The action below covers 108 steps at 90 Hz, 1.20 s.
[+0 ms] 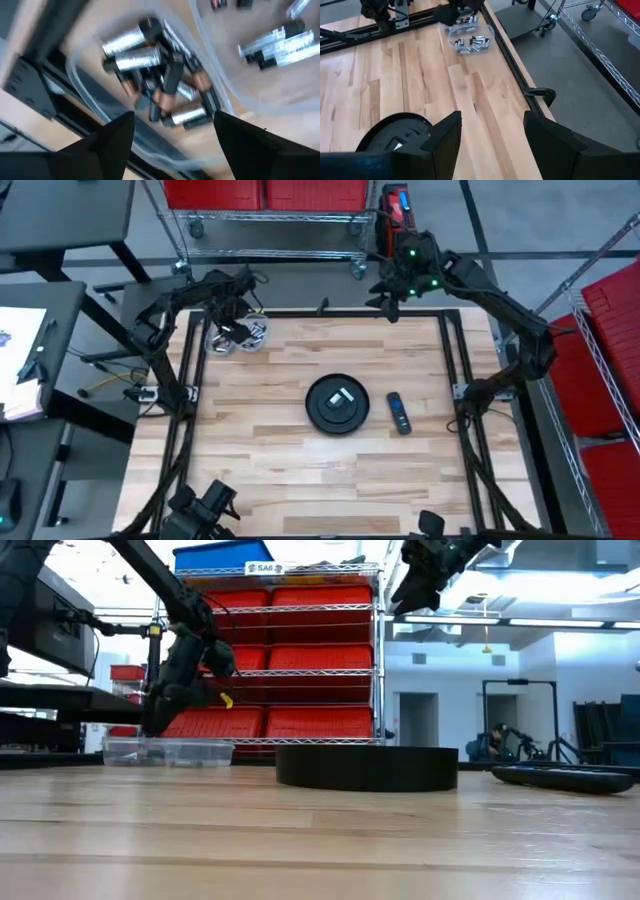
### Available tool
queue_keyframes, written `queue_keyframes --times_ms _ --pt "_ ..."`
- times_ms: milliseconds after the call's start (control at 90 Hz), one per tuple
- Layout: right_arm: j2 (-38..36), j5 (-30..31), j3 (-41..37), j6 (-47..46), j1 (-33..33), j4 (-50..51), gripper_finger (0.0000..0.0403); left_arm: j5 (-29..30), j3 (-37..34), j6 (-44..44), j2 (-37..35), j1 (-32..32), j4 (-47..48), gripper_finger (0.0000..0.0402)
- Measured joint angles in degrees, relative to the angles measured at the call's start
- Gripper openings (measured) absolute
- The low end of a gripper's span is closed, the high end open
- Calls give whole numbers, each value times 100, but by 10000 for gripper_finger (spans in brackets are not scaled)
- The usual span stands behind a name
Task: Insert battery
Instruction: Insert the silver battery into the wall clock battery compartment
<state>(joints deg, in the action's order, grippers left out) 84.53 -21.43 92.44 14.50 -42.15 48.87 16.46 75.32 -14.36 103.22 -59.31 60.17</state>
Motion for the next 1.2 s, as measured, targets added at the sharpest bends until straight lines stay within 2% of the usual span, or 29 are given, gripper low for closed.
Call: queue_keyframes --times_ms 178,333,622,789,1022,1200 --pt "0 0 0 -4 0 48 204 12 -187 -830 0 0 -373 256" --pt "0 2 0 -4 0 186 204 58 -322 -1122 0 -15 -482 256" --pt "0 2 0 0 0 207 204 26 -353 -1131 0 -118 -505 256" --pt "0 4 0 -1 0 204 204 -416 -351 -1169 89 -125 -726 256" --pt "0 7 0 -82 0 211 204 -194 -358 -1002 576 -114 -527 256" --pt "0 32 0 -94 13 200 204 -294 -360 -802 590 -105 -547 243"
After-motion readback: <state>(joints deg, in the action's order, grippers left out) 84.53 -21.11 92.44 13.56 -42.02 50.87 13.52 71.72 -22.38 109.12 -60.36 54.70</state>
